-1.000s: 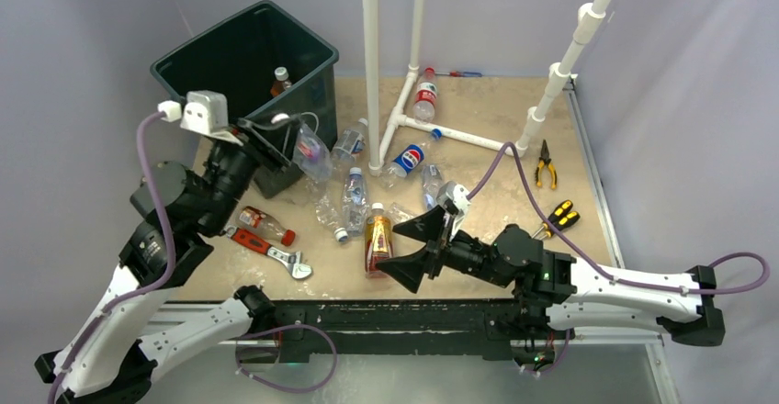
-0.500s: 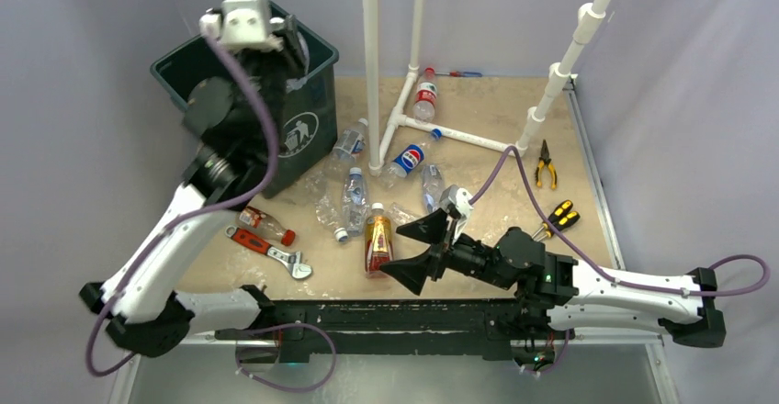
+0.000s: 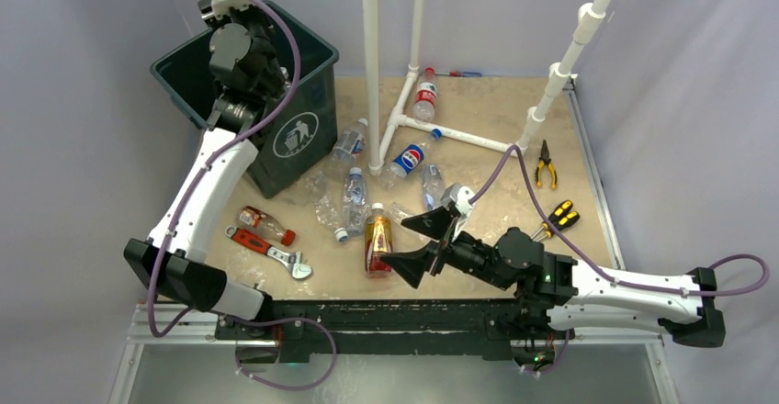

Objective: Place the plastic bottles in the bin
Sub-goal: Place the plastic bottle in the trash bin, then pick up the plastic bottle at the center of the board.

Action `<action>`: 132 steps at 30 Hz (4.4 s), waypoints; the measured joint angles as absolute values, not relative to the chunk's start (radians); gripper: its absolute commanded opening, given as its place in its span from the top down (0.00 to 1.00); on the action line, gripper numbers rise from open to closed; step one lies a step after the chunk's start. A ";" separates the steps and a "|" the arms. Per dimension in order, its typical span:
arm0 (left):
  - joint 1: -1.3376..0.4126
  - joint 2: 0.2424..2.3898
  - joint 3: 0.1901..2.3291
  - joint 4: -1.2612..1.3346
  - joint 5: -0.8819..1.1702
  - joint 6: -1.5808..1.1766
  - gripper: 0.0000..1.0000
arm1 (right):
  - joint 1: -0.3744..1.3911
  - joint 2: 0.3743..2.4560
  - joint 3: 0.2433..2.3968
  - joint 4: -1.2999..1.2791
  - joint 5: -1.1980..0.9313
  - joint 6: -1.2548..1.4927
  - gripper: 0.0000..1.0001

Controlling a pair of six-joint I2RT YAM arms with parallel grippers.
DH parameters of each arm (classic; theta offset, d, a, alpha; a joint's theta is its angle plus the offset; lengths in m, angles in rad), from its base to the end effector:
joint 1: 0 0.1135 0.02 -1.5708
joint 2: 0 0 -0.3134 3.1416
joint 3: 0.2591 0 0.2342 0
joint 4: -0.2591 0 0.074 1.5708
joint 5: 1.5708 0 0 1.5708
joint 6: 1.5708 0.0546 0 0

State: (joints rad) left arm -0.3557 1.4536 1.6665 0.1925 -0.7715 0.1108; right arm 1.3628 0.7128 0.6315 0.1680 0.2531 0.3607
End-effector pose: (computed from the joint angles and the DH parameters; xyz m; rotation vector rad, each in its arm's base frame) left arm 0.2907 -0.0674 0.5759 -0.4039 1.2229 0.2387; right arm 0.0422 0.1340 0.3709 -0.5713 1.5034 1.1868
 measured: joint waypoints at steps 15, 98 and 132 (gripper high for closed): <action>-0.259 1.492 1.462 0.181 -0.780 -0.064 0.40 | 1.363 0.765 0.581 0.209 0.376 0.332 0.01; -1.011 0.856 0.647 -0.437 -0.396 -0.798 0.01 | 0.996 0.972 0.471 -0.140 0.473 0.897 0.02; -1.011 0.916 0.594 -0.331 -0.321 -0.851 0.03 | 0.969 1.224 0.418 0.062 0.345 0.774 0.46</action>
State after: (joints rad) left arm -1.0111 0.9157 0.5938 -0.3305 -0.3206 -0.8509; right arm 0.9688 1.2236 0.4179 0.0624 0.3447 0.7738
